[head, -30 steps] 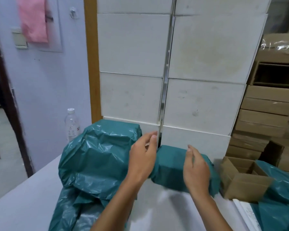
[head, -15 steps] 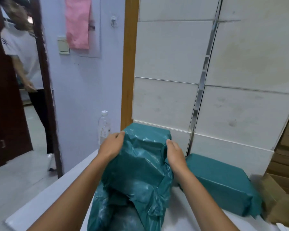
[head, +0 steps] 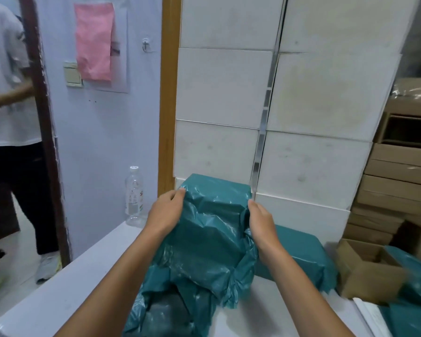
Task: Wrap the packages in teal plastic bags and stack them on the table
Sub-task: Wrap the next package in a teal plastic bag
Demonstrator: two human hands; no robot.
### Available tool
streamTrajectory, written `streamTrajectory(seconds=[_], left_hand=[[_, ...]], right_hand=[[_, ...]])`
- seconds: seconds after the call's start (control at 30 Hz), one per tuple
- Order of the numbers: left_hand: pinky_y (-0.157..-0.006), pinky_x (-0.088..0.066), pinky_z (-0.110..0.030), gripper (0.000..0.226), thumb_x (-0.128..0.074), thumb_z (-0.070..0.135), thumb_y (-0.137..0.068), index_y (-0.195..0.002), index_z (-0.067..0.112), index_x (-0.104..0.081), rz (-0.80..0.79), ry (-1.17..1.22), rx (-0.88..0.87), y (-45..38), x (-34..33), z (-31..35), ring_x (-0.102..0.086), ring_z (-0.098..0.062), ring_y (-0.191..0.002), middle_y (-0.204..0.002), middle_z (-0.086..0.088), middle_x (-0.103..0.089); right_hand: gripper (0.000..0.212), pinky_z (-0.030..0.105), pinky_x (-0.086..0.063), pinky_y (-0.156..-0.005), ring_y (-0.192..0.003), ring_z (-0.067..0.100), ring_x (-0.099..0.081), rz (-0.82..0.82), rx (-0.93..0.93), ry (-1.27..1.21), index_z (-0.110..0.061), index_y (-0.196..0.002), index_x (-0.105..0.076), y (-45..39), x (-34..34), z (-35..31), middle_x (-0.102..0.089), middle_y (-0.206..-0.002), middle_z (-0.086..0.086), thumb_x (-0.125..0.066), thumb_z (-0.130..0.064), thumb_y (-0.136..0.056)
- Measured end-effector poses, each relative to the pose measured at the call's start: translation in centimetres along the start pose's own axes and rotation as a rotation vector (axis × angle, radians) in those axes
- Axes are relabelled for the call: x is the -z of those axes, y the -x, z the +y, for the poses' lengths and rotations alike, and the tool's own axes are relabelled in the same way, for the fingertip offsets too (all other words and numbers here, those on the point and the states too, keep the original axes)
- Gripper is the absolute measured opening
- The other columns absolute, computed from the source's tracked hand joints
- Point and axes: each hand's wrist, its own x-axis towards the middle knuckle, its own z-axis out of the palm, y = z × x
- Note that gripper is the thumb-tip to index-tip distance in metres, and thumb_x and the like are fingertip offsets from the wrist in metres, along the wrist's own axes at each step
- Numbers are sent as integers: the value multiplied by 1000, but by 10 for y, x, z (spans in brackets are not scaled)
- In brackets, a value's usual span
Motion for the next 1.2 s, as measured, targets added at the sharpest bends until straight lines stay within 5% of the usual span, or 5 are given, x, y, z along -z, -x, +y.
streamTrajectory(seconds=[0.2,0.6,0.83,1.07,1.2], left_hand=[[-81,-49,-40,50,-36,50,-106,-81,19,-66,-81,1,-64,76,-41,37,-65,-21,-85,-85,1,-71],[-86,-54,-42,57,-48,65,-96,-105,13,-71,-322,-15,8,205,-111,-14,-70,-25,-95,-97,-5,-76],[-60,-52,-7,15,-72,29,-97,-107,33,-62,-405,-8,-16,220,-124,-28,-71,11,-79,-101,17,-73],[-120,-37,-40,92,-69,58,-89,-164,35,-21,-385,-200,-227,200,-115,-34,-38,-9,-146,-157,19,-38],[-125,-25,-33,76,-69,51,-92,-159,34,-38,-410,-365,-601,180,-120,-23,-27,-7,-152,-163,14,-36]], right_hand=[[43,46,-56,-96,-102,20,-70,88,-35,-18,-24,-101,-74,62,89,9,-77,-104,-1,-40,-50,-102],[33,47,-52,-103,-107,21,-68,199,-182,-37,-22,-107,-77,140,172,103,-76,-112,0,-50,-41,-101],[34,42,-51,-96,-102,23,-68,161,-197,-29,-18,-100,-72,140,169,139,-75,-106,6,-43,-36,-107],[49,42,-38,-116,-139,19,-49,195,64,397,-27,-147,-55,131,183,136,-57,-150,-5,-43,-51,-106],[58,40,-34,-121,-145,15,-41,129,474,789,-25,-146,-58,126,174,132,-55,-151,-7,-51,-57,-97]])
